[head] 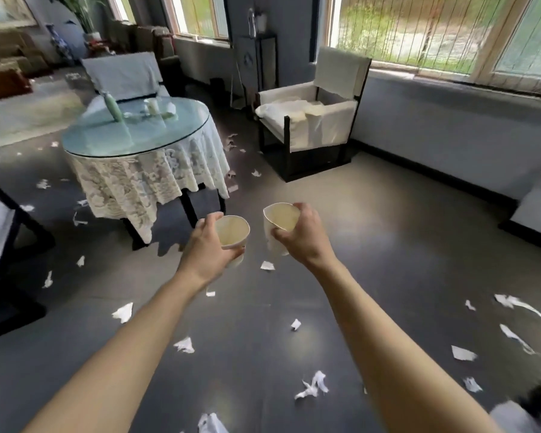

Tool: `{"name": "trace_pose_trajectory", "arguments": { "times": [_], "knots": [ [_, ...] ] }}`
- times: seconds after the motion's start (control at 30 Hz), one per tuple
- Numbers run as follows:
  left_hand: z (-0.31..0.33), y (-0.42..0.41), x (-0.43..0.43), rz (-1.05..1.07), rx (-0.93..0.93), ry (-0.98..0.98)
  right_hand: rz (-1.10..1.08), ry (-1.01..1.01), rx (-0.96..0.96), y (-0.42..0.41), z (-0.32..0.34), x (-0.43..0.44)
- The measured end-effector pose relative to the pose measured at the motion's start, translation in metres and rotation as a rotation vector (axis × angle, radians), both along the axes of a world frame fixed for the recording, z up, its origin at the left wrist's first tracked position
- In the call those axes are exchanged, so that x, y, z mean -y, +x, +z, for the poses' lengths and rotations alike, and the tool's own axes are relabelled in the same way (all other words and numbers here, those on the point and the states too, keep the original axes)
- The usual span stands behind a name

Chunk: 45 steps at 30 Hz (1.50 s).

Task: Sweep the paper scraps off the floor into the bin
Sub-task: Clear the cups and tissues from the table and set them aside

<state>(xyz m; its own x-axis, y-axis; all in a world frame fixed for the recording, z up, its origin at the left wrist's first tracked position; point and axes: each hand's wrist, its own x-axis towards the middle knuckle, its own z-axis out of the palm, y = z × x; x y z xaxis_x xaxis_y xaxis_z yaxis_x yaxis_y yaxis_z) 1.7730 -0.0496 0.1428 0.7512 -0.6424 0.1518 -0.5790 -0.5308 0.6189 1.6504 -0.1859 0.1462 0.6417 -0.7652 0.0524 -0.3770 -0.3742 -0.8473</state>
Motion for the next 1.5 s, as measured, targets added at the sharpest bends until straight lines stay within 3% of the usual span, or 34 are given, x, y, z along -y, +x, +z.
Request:
{"name": "trace_pose_trajectory", "arguments": {
  "times": [0.3, 0.63, 1.03, 1.27, 1.5],
  "knots": [
    [-0.017, 0.207, 0.184, -0.047, -0.082, -0.112, -0.093, -0.037, -0.007, 0.196, -0.004, 0.180],
    [-0.019, 0.453, 0.436, -0.147, -0.051, -0.062, -0.143, -0.062, -0.006, 0.428, 0.011, 0.424],
    [-0.022, 0.729, 0.731, 0.083, -0.064, -0.113, 0.041, -0.131, -0.053, 0.736, 0.017, 0.750],
    [-0.007, 0.901, 0.847, 0.221, -0.056, -0.176, 0.176, -0.124, -0.021, 0.925, 0.023, 0.875],
    [-0.024, 1.132, 0.977, 0.262, -0.024, -0.188, 0.224, -0.100, -0.006, 1.168, 0.008, 1.008]
  ]
}}
